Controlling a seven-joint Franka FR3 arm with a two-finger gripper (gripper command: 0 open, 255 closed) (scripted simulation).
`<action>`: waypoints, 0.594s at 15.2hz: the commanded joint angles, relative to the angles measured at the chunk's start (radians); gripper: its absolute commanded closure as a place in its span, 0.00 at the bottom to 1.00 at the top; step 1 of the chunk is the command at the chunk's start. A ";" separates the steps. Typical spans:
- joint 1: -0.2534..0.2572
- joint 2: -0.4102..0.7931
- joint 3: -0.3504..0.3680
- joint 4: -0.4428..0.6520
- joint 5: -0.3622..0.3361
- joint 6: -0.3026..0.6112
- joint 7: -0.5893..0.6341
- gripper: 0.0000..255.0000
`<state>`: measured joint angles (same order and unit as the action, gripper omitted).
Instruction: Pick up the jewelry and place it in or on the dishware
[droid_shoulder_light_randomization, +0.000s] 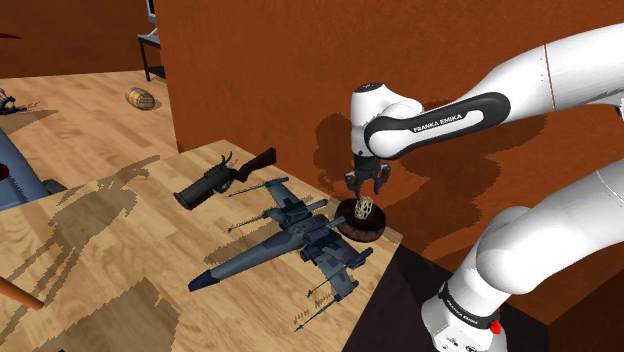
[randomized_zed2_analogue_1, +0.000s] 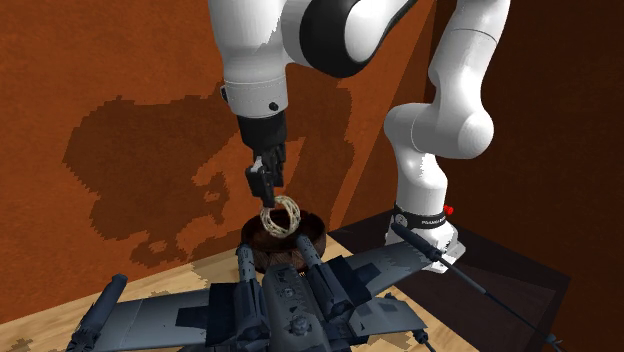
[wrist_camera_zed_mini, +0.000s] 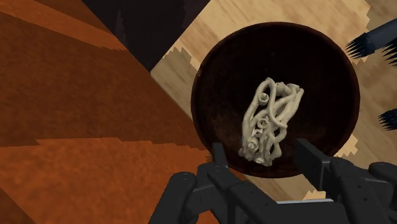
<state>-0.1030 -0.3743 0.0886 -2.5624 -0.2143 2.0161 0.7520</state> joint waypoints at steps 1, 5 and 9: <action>0.000 0.000 0.000 0.000 0.000 0.000 0.000 0.00; 0.000 0.000 0.000 0.000 0.000 0.000 0.000 0.00; 0.014 -0.029 0.014 0.105 0.024 -0.135 -0.010 0.00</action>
